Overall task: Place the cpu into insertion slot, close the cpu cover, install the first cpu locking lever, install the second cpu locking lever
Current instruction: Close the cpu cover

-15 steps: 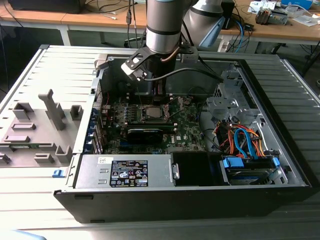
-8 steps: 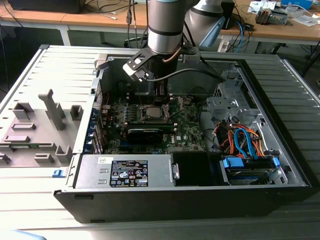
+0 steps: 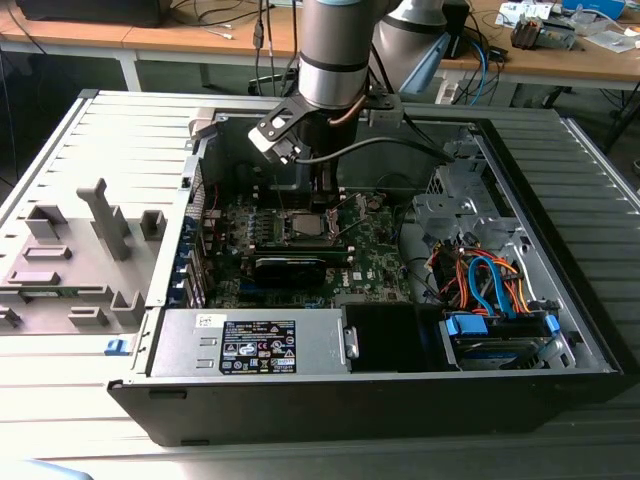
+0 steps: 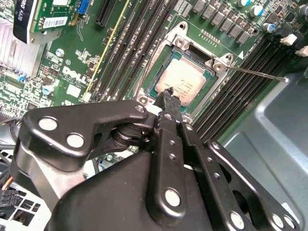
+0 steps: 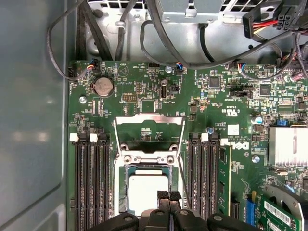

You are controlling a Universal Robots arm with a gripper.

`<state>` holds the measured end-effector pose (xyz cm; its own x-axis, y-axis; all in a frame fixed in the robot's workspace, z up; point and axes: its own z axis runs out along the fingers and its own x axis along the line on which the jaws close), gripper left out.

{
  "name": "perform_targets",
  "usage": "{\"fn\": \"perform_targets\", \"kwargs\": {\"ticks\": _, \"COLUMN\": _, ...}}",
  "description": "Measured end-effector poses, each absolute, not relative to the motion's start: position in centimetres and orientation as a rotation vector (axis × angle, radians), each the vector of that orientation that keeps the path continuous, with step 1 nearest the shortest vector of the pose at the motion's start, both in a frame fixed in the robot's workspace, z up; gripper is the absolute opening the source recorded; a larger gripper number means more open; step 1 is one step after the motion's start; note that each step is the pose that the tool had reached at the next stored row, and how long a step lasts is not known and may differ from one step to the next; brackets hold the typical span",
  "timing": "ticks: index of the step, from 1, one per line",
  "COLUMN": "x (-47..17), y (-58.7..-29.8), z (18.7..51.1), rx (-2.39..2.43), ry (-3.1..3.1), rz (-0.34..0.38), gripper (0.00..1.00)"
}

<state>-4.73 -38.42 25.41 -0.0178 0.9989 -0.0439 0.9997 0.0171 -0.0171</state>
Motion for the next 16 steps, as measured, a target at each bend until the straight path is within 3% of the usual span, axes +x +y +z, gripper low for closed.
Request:
{"fn": "perform_targets", "kwargs": {"ticks": 10, "x": -4.2, "y": -38.5, "z": 25.4, "rx": 2.188, "ry": 2.226, "rz": -0.067, "gripper": 0.11}}
{"fn": "perform_targets", "kwargs": {"ticks": 16, "x": 1.0, "y": -38.6, "z": 26.8, "rx": 2.191, "ry": 2.229, "rz": -0.074, "gripper": 0.11}}
